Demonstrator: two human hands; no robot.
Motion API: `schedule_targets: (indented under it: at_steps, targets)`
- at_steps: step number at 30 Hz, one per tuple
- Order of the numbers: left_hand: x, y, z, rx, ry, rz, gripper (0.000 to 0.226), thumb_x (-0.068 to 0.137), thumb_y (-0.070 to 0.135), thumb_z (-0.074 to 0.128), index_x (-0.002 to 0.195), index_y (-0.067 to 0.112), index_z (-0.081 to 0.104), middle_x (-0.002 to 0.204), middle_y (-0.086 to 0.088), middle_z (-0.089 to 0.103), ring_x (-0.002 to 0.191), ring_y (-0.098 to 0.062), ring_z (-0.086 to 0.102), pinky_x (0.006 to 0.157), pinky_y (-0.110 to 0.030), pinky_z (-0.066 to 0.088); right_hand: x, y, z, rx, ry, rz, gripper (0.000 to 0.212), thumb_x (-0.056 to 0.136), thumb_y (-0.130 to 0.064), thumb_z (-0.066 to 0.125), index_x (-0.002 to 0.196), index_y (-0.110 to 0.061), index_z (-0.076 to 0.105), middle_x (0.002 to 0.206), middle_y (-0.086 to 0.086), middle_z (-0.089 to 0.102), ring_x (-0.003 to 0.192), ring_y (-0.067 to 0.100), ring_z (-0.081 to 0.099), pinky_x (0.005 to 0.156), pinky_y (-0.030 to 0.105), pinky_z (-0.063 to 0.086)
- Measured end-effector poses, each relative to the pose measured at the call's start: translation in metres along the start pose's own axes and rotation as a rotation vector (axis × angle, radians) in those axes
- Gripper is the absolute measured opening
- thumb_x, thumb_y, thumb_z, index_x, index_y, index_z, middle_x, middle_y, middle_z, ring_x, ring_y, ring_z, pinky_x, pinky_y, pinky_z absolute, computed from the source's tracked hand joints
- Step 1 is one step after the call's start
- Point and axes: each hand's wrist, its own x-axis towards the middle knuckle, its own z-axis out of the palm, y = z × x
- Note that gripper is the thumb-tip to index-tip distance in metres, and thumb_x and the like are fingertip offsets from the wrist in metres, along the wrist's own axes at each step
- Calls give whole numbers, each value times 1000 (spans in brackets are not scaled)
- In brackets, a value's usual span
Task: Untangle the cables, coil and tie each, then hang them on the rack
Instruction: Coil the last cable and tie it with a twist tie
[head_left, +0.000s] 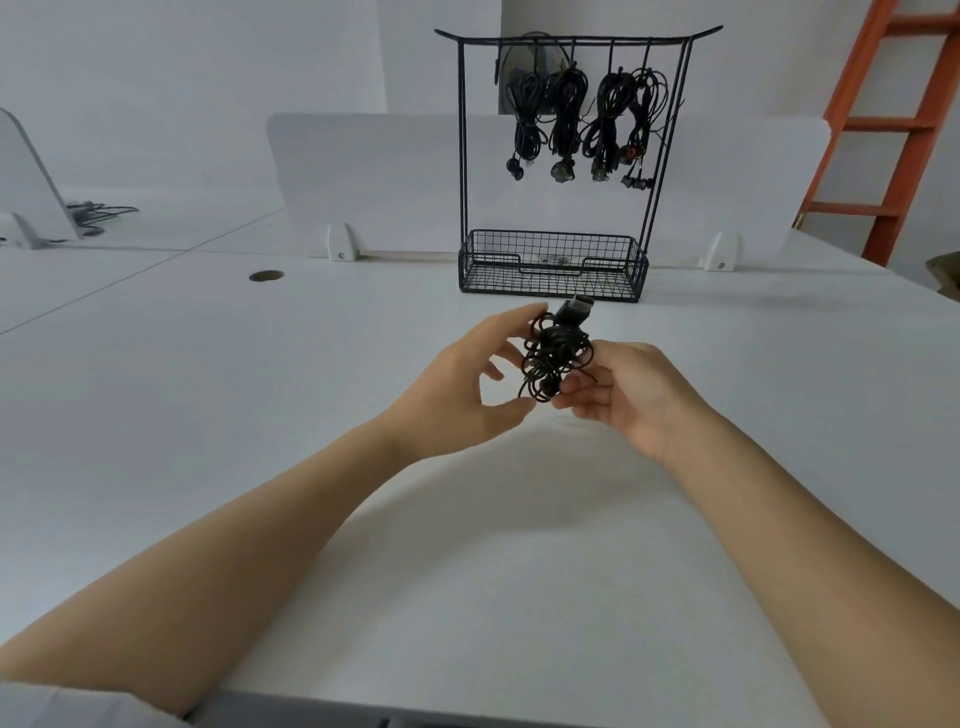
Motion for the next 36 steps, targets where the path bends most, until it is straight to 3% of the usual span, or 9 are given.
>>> schedule_targets:
  at_steps: [4, 7, 12, 17, 22, 27, 28, 32, 36]
  targets:
    - [3, 3, 0, -63, 154, -51, 40, 71, 38, 61, 108, 42, 47, 100, 19, 57, 80, 5, 57, 75, -16, 47, -3, 2, 5, -42, -56, -24, 18, 88, -9, 48, 73, -7, 57, 57, 6, 57, 52, 18, 61, 51, 21, 44]
    - [5, 7, -4, -135, 231, -119, 25, 74, 18, 68, 91, 34, 56, 87, 15, 61, 71, 5, 58, 71, -16, 47, -4, 4, 8, -74, -88, -24, 20, 90, -12, 50, 71, -8, 57, 56, 5, 56, 54, 19, 61, 51, 21, 44]
    - [7, 9, -6, -233, 274, -207, 26, 81, -6, 64, 74, 18, 57, 73, 6, 60, 62, 3, 57, 60, -15, 46, -3, 7, 11, -148, -132, -8, 20, 91, -9, 47, 72, -8, 53, 54, 4, 58, 50, 17, 62, 48, 21, 45]
    - [9, 9, -7, -253, 336, -256, 27, 81, -9, 59, 70, 15, 54, 69, 3, 57, 58, 3, 55, 55, -10, 41, -5, 7, 11, -197, -186, -37, 24, 92, -12, 47, 69, -11, 51, 57, 5, 59, 52, 18, 61, 51, 22, 42]
    - [10, 10, -9, -295, 312, -273, 25, 81, -7, 59, 77, 18, 54, 73, 3, 58, 63, -2, 55, 61, -13, 43, -6, 7, 11, -231, -175, -77, 31, 92, -13, 46, 62, -12, 54, 55, 3, 60, 50, 17, 60, 52, 23, 40]
    - [8, 11, -12, -277, 151, -277, 31, 72, 13, 57, 96, 31, 62, 86, 3, 64, 83, -13, 59, 85, -32, 52, -3, 10, 13, -256, -100, -95, 32, 86, -9, 48, 56, -9, 56, 50, 3, 58, 48, 17, 57, 52, 24, 38]
    - [8, 11, -12, -289, 120, -293, 31, 72, 14, 60, 96, 33, 62, 87, 4, 64, 83, -11, 59, 85, -31, 51, -3, 11, 13, -271, -84, -105, 31, 85, -9, 48, 55, -9, 56, 49, 2, 58, 48, 17, 57, 52, 24, 38]
    - [9, 12, -10, -205, 140, -338, 29, 76, 8, 73, 90, 29, 59, 84, 7, 63, 72, -2, 57, 69, -14, 45, -1, 11, 13, -263, -34, -147, 29, 82, -9, 49, 53, -7, 53, 46, 3, 55, 41, 15, 52, 50, 24, 36]
    - [11, 13, -11, -311, 347, -431, 16, 79, 2, 68, 74, 17, 63, 71, 1, 64, 66, -10, 59, 62, -20, 46, 2, 11, 15, -283, -83, -178, 36, 86, -13, 46, 50, -8, 53, 48, 2, 56, 44, 13, 52, 50, 25, 35]
